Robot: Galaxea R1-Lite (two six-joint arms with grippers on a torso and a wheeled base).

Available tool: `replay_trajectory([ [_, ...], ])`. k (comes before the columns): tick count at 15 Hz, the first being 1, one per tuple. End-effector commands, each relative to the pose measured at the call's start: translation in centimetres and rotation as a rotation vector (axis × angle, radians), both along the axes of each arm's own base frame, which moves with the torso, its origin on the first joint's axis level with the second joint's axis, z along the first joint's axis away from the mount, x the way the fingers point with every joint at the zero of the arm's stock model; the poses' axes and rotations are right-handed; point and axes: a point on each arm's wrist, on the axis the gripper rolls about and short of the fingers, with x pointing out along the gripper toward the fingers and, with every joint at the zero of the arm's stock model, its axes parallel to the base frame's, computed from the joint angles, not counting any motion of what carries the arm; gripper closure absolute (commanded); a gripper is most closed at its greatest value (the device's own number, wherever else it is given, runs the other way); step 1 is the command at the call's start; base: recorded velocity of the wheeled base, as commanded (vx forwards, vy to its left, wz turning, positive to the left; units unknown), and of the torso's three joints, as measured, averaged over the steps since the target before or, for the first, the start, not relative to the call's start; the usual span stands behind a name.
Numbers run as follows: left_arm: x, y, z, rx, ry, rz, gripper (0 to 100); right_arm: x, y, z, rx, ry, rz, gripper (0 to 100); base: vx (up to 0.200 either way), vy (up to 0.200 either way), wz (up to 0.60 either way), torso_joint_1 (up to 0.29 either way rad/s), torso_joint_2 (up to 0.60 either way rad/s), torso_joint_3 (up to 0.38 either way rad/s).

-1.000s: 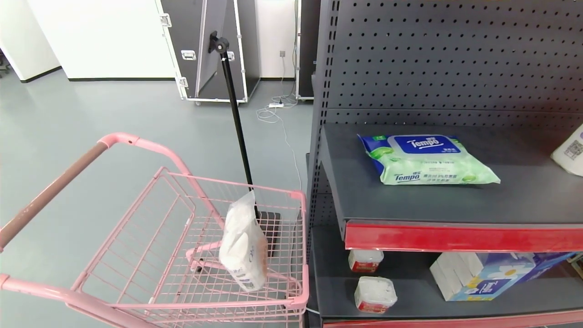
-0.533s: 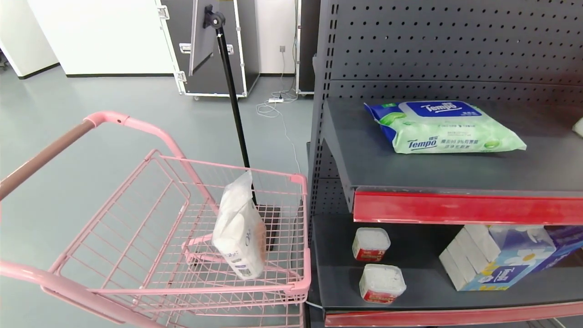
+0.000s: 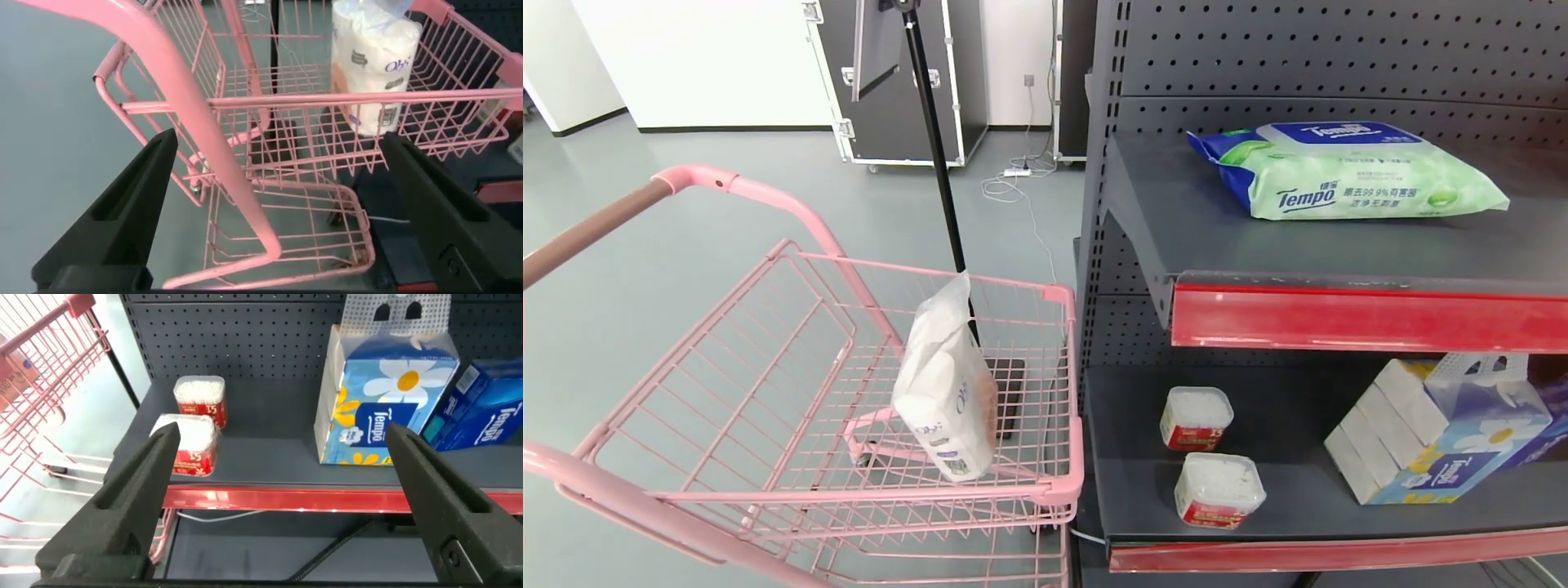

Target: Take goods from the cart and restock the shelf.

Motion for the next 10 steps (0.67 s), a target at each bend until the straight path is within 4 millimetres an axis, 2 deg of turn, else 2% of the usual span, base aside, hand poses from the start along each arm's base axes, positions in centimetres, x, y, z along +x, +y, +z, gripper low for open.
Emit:
replay_trajectory([
  [1, 0.0, 0.0, 0.0, -0.015, 0.004, 0.003, 0, 0.0, 0.0, 0.0, 0.000, 0.001, 0.000, 0, 0.000, 0.000, 0.00, 0.000, 0.00, 0.000],
  [2, -0.3, 0.0, 2.8, -0.070, -0.070, -0.019, 0, 0.0, 0.0, 0.0, -0.001, 0.001, 0.000, 0, 0.000, 0.000, 0.00, 0.000, 0.00, 0.000],
  [3, 0.1, 0.0, 7.1, -0.146, -0.086, -0.045, 0, 0.0, 0.0, 0.0, -0.001, 0.001, 0.000, 0, 0.000, 0.000, 0.00, 0.000, 0.00, 0.000],
  [4, 3.3, -0.1, 17.0, -0.360, -0.113, -0.078, 0, 0.0, 0.0, 0.0, -0.001, 0.001, 0.000, 0, 0.000, 0.000, 0.00, 0.000, 0.00, 0.000],
  [5, 4.7, -0.3, 19.3, -0.367, -0.098, -0.108, 0, 0.0, 0.0, 0.0, -0.001, 0.001, 0.000, 0, 0.000, 0.000, 0.00, 0.000, 0.00, 0.000],
  [6, 7.5, -0.7, 18.7, -0.320, 0.022, -0.168, 0, 0.0, 0.0, 0.0, -0.003, 0.001, 0.000, 0, 0.000, 0.000, 0.00, 0.000, 0.00, 0.000],
  [7, 9.6, -1.2, 17.2, -0.247, 0.135, -0.276, 0, 0.0, 0.0, 0.0, -0.001, 0.001, 0.000, 0, 0.000, 0.000, 0.00, 0.000, 0.00, 0.000],
  [10, 16.2, -2.4, 14.7, -0.243, 0.303, -0.318, 0, 0.0, 0.0, 0.0, -0.001, 0.001, 0.000, 0, 0.000, 0.000, 0.00, 0.000, 0.00, 0.000],
])
